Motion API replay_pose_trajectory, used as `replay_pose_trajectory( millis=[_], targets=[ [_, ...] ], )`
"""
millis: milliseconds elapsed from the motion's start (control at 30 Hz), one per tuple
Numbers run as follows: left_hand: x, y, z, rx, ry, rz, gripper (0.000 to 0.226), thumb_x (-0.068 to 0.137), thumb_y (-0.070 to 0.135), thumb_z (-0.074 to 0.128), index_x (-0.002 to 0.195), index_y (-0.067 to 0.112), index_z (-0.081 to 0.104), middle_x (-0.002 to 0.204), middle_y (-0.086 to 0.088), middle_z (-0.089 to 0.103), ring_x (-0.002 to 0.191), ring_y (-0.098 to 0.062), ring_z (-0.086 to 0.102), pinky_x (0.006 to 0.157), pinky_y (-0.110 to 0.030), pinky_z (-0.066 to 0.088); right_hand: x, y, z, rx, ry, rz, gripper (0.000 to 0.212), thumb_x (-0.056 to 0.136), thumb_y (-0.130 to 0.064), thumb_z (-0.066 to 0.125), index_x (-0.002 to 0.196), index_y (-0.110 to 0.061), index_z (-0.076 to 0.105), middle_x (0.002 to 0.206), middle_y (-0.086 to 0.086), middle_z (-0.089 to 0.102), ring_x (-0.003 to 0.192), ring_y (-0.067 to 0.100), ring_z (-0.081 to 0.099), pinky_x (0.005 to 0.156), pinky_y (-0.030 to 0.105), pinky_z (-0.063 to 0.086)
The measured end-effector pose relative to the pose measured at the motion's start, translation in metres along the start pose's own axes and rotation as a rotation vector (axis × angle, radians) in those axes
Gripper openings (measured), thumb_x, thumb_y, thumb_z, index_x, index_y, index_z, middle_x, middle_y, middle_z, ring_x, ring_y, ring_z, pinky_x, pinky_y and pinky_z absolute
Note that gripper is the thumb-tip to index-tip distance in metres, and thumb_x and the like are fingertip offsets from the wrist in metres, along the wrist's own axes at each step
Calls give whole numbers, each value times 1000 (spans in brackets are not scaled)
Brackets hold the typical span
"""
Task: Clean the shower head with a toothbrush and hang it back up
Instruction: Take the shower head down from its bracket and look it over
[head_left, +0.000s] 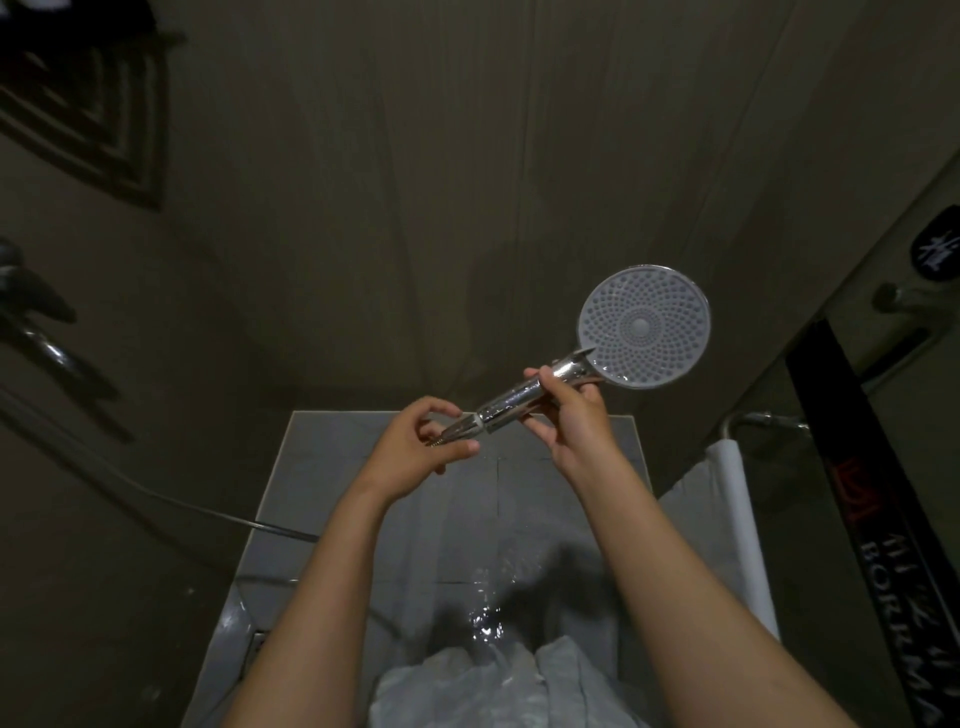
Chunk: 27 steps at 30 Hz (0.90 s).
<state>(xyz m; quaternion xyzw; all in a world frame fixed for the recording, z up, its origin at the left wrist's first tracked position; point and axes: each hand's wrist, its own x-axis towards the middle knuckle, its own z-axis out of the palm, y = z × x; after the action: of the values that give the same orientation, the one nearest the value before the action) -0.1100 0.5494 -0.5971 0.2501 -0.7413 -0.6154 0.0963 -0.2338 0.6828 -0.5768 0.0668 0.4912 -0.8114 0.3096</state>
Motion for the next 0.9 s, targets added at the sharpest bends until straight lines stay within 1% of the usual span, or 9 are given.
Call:
replay_pose_trajectory(
  millis=[167,233,333,433,533,667,767,833,900],
  targets=[
    [3,1,0,-76,22,58,21,76,-7,70,76,10,58,83,-7,69,49,-2,55,42,-18,43,0,0,0,13,-5,8,16,92,-9,56,104,-15,48,93,3,68,90,15,63,78,42,54],
    [4,-3,-1,-74,-13,46,14,81,-1,67,77,9,59,74,-1,70,52,-8,57,44,-21,43,1,0,0,17,-2,6,16,92,-8,56,104,-15,47,93,3,68,90,15,64,73,40,54],
    [5,-3,-2,-29,-57,19,11,89,8,60,80,10,64,58,1,64,47,-11,50,47,-21,42,1,-1,0,3,2,0,14,92,-9,57,99,-16,48,92,3,68,90,15,63,78,43,52],
    [4,-1,-1,16,-90,2,21,94,13,53,77,16,63,60,-3,60,44,-8,47,48,-18,41,1,0,-1,-13,12,-4,11,92,-9,56,94,-17,49,91,2,68,87,14,63,76,41,53],
    [3,0,0,72,-122,-10,31,98,18,46,70,20,59,59,-2,54,48,-9,45,52,-20,39,1,1,-1,3,18,0,14,92,-8,56,99,-17,48,91,3,68,86,15,64,75,42,55],
    [3,0,-1,105,-148,-37,31,100,23,41,78,15,62,60,0,55,49,-8,47,57,-23,41,2,1,0,-2,23,2,13,92,-8,56,97,-17,48,92,3,68,88,15,64,73,41,54],
    [2,5,3,78,-103,13,15,95,17,53,96,10,66,77,-5,66,53,-8,54,55,-20,47,2,-1,1,6,19,-7,13,92,-8,56,96,-17,47,91,3,67,87,15,63,80,44,53],
    [2,4,5,35,-38,67,7,84,9,68,89,13,67,85,-8,68,60,-9,57,49,-20,47,2,-2,2,21,14,-8,15,92,-8,56,99,-17,47,91,3,67,87,15,63,73,40,54],
    [4,1,5,28,-16,88,9,80,6,72,83,12,67,86,-11,68,63,-17,56,48,-23,47,1,-2,1,33,14,-3,20,92,-7,56,108,-15,46,92,4,67,92,17,63,71,38,54]
  ],
)
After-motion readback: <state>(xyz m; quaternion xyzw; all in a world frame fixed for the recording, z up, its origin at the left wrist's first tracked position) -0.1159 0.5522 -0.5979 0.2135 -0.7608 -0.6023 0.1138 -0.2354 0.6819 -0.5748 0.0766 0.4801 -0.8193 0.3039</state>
